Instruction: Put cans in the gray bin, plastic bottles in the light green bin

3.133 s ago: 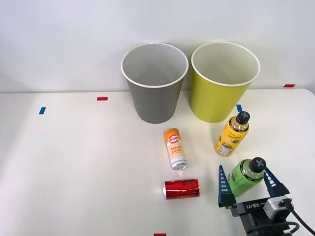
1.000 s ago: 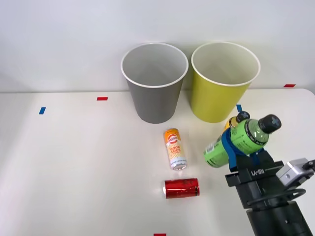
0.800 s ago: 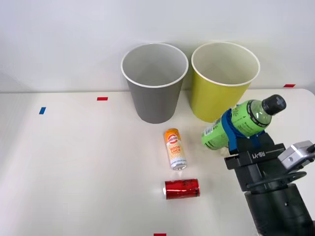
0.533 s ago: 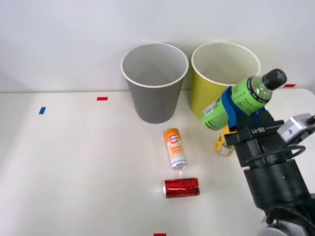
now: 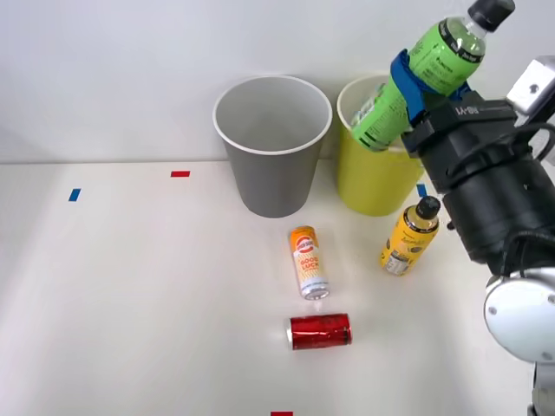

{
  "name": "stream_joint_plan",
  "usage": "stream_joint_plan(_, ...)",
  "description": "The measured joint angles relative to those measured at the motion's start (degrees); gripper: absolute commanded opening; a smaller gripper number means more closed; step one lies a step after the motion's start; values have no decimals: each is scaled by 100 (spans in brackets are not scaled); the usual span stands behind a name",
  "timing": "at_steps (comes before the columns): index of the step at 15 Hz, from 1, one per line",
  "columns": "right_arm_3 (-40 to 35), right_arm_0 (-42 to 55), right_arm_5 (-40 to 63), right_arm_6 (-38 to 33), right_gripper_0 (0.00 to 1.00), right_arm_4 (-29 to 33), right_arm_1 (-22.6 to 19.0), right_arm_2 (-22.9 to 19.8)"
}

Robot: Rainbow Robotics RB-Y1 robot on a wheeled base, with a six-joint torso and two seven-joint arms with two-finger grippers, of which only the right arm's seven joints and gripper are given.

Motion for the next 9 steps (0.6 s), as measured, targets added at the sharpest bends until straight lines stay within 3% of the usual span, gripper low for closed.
stream_joint_plan(4,1447,-1084,-167,35,0,337,299,-262)
stream_joint_plan(7,2284,-1812,-349,91,0,915,364,-505)
stream_joint_plan(9,2766,-2192,-364,85,0,947,352,-645)
